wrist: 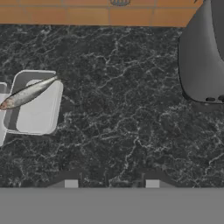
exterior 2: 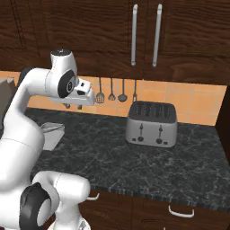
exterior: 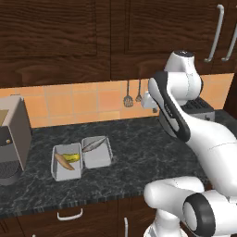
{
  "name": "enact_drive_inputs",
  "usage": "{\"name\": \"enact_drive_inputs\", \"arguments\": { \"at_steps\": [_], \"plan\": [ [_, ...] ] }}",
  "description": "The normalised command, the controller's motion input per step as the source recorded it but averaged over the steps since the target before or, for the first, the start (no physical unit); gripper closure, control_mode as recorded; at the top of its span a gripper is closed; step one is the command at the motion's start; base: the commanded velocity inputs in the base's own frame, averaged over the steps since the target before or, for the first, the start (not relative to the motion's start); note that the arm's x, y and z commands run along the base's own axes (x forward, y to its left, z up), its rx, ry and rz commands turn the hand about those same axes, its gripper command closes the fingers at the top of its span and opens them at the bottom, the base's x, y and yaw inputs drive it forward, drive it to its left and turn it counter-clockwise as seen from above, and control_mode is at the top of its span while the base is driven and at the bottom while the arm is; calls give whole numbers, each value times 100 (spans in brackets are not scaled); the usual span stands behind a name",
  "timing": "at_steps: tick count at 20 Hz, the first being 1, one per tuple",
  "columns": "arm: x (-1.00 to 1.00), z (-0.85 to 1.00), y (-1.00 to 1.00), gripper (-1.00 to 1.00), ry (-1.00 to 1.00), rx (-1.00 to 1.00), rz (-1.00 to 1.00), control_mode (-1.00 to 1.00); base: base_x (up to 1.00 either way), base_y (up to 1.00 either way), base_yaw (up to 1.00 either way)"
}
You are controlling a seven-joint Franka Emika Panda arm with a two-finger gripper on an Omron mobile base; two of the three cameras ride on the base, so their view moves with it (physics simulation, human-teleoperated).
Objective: Take the meat container that has the fish and place it on the second highest rack of the freezer. Then take the vegetable container that has the sweet potato and cucumber and place it on the highest rack of the freezer.
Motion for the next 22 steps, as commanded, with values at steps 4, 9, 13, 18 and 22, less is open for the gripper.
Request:
{"name": "enact_drive_inputs", "arguments": {
  "at_steps": [4,9,13,18,22],
  "plan": [
    [-54,0,52,-100,-1,-5,11,-100,0,0,0],
    [-93,-18,100,-100,0,-21,40,-100,0,0,0],
    [12,-42,88,-100,1,-6,56,-100,0,0,0],
    [19,-76,43,-100,2,0,78,-100,0,0,0],
    [72,-74,88,-100,21,-7,37,-100,0,0,0]
  ]
}}
